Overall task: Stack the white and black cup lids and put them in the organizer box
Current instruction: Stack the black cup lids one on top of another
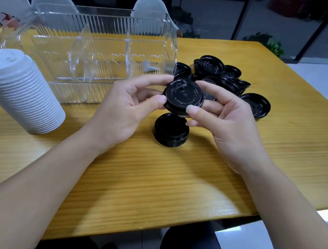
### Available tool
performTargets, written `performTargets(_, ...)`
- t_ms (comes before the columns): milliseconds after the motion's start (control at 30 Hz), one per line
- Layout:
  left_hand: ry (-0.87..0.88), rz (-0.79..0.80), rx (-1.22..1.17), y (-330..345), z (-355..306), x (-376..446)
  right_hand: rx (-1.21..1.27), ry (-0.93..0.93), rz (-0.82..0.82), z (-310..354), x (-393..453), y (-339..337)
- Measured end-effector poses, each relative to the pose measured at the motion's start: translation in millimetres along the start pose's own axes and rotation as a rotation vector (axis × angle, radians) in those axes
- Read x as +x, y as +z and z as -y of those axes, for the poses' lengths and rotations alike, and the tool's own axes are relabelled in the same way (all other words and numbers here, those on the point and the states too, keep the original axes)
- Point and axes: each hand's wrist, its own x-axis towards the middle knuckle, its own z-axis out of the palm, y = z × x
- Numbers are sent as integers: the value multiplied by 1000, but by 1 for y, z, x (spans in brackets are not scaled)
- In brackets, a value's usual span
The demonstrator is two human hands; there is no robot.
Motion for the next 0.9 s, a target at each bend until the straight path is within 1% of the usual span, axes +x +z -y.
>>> performTargets(133,-27,-4,-59,0,-3,-3,-222,-71,-98,-1,-1,2)
performTargets(233,-31,71,-72,4,-8,-6,-418,-178,-126,-6,-4,5)
performTargets(333,-28,145,-66,9,-12,-10,-588,-267,-116,-6,-7,7)
performTargets(467,4,201,-34,15,-17,-11,-631,-372,-52,-6,-6,9)
performTargets(567,4,225,-60,16,-19,-11,-655,-391,-49,-7,-5,10)
performTargets(700,-104,177,-195,17,-20,-10,-678,-372,-37,-9,-6,9)
performTargets(800,-147,53,-236,10,-16,-6,-690,-355,-12,-11,-6,7)
performTargets(900,-179,-53,-265,4,-10,-2,-709,-373,-29,-13,-4,4)
